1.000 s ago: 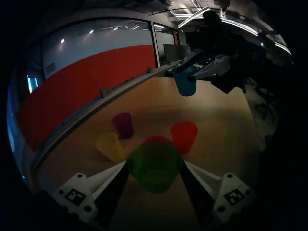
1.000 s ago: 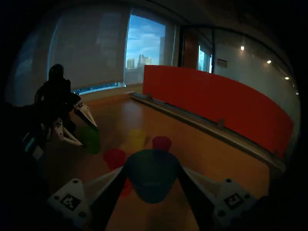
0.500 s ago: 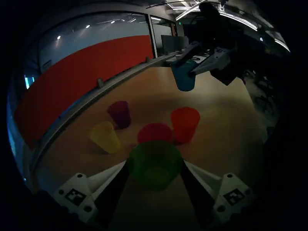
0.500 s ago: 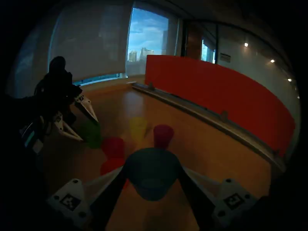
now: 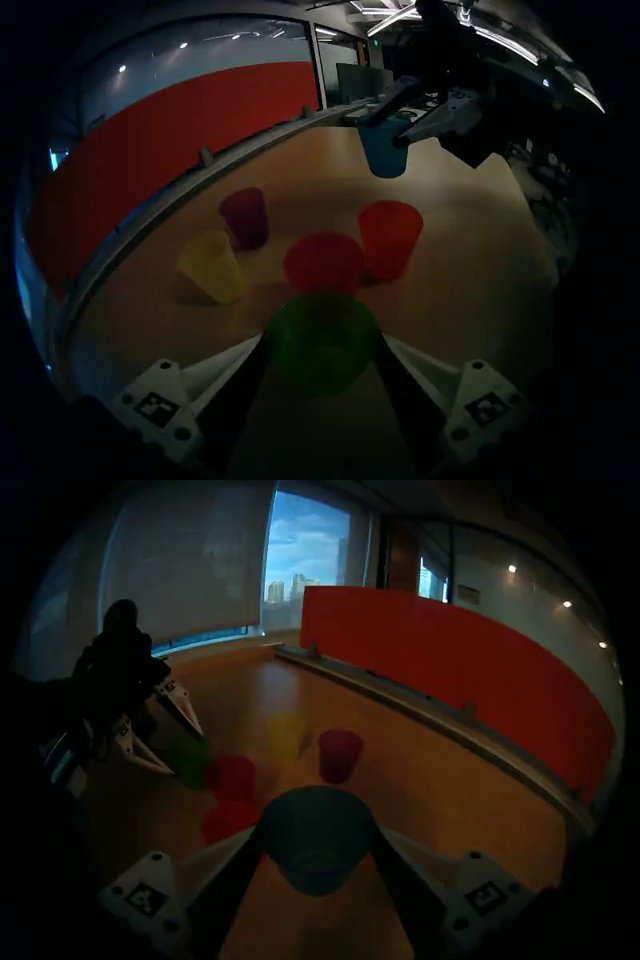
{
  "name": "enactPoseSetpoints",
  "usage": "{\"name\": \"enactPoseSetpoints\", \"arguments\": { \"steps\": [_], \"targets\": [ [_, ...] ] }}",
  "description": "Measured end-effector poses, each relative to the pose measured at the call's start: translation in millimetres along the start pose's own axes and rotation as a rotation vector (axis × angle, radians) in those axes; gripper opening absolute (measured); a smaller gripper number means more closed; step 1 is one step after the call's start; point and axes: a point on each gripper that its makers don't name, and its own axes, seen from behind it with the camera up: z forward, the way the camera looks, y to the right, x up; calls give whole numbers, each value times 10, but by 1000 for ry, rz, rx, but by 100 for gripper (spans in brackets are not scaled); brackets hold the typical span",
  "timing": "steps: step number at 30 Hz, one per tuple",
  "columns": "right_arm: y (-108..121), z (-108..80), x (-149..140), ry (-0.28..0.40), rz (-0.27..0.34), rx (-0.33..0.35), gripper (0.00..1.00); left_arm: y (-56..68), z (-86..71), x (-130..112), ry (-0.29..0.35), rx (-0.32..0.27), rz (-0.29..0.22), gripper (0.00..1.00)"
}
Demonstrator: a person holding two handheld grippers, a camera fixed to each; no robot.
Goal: Pour water
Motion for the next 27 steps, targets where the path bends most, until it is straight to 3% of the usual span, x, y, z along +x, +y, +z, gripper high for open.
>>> {"name": "enactPoseSetpoints", "arguments": {
  "steps": [27],
  "targets": [
    [-56,108,-116,-21,6,13,93,-29,65,-186,20,-22,-74,88]
  ]
}}
